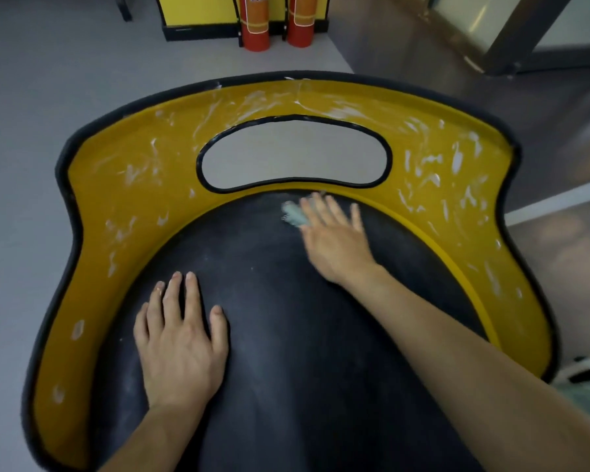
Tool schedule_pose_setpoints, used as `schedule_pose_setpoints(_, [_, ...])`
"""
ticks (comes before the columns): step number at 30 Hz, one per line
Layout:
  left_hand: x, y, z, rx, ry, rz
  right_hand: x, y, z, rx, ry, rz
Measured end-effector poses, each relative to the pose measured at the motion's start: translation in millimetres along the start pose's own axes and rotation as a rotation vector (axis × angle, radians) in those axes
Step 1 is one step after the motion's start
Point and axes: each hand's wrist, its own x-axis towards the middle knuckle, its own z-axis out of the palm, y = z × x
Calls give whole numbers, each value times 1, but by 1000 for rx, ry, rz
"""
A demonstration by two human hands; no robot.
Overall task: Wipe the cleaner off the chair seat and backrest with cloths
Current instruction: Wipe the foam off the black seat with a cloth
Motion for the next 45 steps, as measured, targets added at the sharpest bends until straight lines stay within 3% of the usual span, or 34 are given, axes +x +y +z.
schedule_pose_setpoints(4, [-1, -1, -2, -15, -10, 0, -74, 93, -7, 52, -12, 333])
schedule_pose_setpoints(7, [-1, 0, -3, -29, -3, 1, -160, 91, 6, -14, 78, 441])
schedule_pose_setpoints(11, [-2, -2, -2, -36, -2, 17, -217, -1, 32, -42, 97, 211])
schedule_pose_setpoints(15, [-2, -3, -1, -55, -3, 10, -159, -43, 36, -7, 84, -72])
schedule_pose_setpoints(17, [-2, -3, 0, -62, -8, 10, -103, -19, 23, -30, 81, -28])
schedule_pose_setpoints(20, [-2, -5, 2, -55, -12, 12, -63, 53, 3, -15, -23, 221])
schedule_pose_setpoints(24, [-3, -4, 2, -55, -7, 17, -143, 97, 1, -7, 60, 448])
schedule_pose_setpoints(26, [-2, -4, 2, -63, 2, 17, -188, 49, 18, -69, 99, 407])
schedule_pose_setpoints(28, [-2, -4, 1, -72, -3, 27, -206, -17, 34, -39, 83, 186])
schedule_pose_setpoints(30, [-3, -4, 1, -82, 8, 19, -194, -67, 41, 34, 42, -57])
schedule_pose_setpoints(32, [-2, -4, 1, -84, 2, 9, -155, -64, 36, 59, 34, -171])
schedule_pose_setpoints(35, [-2, -6, 2, -76, -23, 26, -102, 10, 16, -80, 63, 8])
schedule_pose_setpoints(39, [-2, -7, 0, -109, -38, 24, -119, 104, -4, 23, -13, 378])
schedule_pose_setpoints(42, [0, -9, -4, -150, -77, 17, -168, 58, 18, -55, 124, 348])
schedule_pose_setpoints(45, [5, -15, -8, -190, -158, 46, -207, -42, 44, -34, 109, 100])
